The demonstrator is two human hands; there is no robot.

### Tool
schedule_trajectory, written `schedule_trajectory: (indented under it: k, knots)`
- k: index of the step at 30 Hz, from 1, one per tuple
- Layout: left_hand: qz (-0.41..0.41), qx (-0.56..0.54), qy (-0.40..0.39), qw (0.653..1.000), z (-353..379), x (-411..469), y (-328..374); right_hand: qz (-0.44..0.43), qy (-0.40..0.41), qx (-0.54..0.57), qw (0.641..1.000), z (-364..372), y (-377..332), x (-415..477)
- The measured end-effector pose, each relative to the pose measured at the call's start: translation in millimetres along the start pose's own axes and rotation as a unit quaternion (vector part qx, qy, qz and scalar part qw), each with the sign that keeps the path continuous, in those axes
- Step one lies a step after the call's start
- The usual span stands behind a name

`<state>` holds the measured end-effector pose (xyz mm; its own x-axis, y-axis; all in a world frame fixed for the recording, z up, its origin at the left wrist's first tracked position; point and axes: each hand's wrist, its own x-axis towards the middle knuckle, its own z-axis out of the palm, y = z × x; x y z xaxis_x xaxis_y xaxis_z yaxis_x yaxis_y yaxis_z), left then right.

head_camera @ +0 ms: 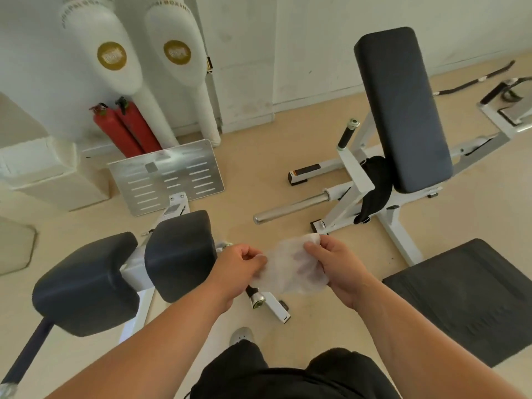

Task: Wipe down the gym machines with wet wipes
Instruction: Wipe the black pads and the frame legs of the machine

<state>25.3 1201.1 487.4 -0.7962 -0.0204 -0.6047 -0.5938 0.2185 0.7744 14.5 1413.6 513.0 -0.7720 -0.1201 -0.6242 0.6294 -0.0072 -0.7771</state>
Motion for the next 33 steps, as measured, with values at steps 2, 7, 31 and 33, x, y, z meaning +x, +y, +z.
schedule_trajectory:
  k: [2, 7, 31, 33]
  knots:
    - [0.0, -0.02, 0.02, 1.0, -0.5, 8.0, 11.4, 0.001, -0.034, -0.008, 0.999, 1.9, -14.4, 19.5]
    - [-0.017, -0.076, 0.126, 0.989, 13.5, 43.5, 46.4, -0.029, -0.073, -0.108, 0.991, -8.2, -45.8, 87.6]
    - [-0.148, -0.261, 0.437, 0.848, 66.6, 132.6, 128.9, 0.055, -0.279, -0.225, 0.932, -40.8, -179.0, 306.1]
    - [-0.165, -0.294, 0.445, 0.83, 56.9, 134.6, 123.7, 0.003, -0.268, -0.264, 0.927, -19.2, -177.7, 305.5]
